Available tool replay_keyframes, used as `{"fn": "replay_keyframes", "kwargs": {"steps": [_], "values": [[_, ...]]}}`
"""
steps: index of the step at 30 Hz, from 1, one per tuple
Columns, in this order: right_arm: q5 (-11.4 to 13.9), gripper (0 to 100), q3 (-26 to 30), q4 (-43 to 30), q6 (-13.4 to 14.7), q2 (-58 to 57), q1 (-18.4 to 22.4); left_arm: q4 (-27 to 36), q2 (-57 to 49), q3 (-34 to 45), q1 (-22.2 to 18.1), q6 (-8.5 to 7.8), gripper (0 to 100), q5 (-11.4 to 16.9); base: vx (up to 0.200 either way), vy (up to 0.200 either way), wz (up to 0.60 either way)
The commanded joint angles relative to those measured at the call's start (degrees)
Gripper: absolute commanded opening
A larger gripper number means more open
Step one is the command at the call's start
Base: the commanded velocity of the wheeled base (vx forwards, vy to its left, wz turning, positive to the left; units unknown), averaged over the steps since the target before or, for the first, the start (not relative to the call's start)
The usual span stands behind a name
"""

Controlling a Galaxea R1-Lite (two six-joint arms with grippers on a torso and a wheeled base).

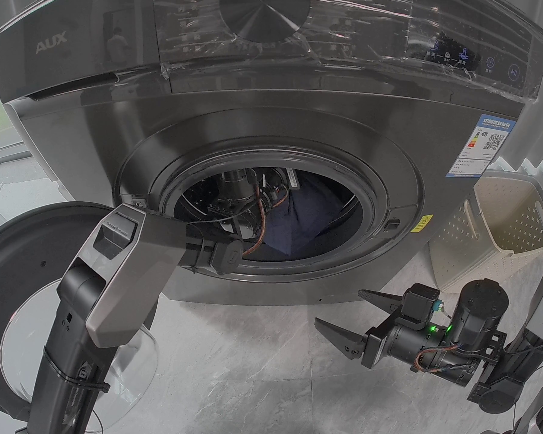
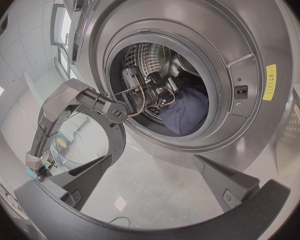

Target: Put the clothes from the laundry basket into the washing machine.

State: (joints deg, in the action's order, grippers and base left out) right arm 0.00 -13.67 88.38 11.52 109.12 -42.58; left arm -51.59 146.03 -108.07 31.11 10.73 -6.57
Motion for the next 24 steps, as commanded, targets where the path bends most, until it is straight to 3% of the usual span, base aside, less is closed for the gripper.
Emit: {"fn": "replay_keyframes", "kwargs": {"steps": [1,3,4,8,14,21,22,24], "values": [[0.0,100,0.0,0.0,0.0,0.2,0.0,1.2,2.7,-4.8,-0.9,0.52,0,-1.4,0.0,0.0,0.0],[0.0,100,0.0,0.0,0.0,0.2,0.0,1.2,2.4,-3.8,-0.7,0.52,0,-1.5,0.0,0.0,0.0],[0.0,100,0.0,0.0,0.0,0.2,0.1,1.3,2.2,-3.0,-0.6,0.52,100,-1.5,0.0,0.0,0.0],[0.1,100,0.0,0.0,0.0,0.2,0.3,1.8,-0.2,2.3,-0.1,0.61,100,-1.4,0.0,0.0,0.0],[0.0,100,0.0,0.0,0.1,0.4,0.0,3.0,-3.8,16.0,0.9,0.43,100,2.0,0.0,0.0,0.0],[0.0,100,0.0,0.0,0.0,0.5,-0.1,3.7,-2.7,18.2,0.5,-0.01,100,2.6,0.0,0.0,0.0],[0.0,100,0.0,0.0,0.0,0.5,-0.1,3.8,-2.2,17.9,0.4,-0.09,0,2.5,0.0,0.0,0.0],[0.0,100,0.0,0.0,0.0,0.5,0.0,4.0,-1.9,17.0,0.4,-0.27,0,2.6,0.0,0.0,0.0]]}}
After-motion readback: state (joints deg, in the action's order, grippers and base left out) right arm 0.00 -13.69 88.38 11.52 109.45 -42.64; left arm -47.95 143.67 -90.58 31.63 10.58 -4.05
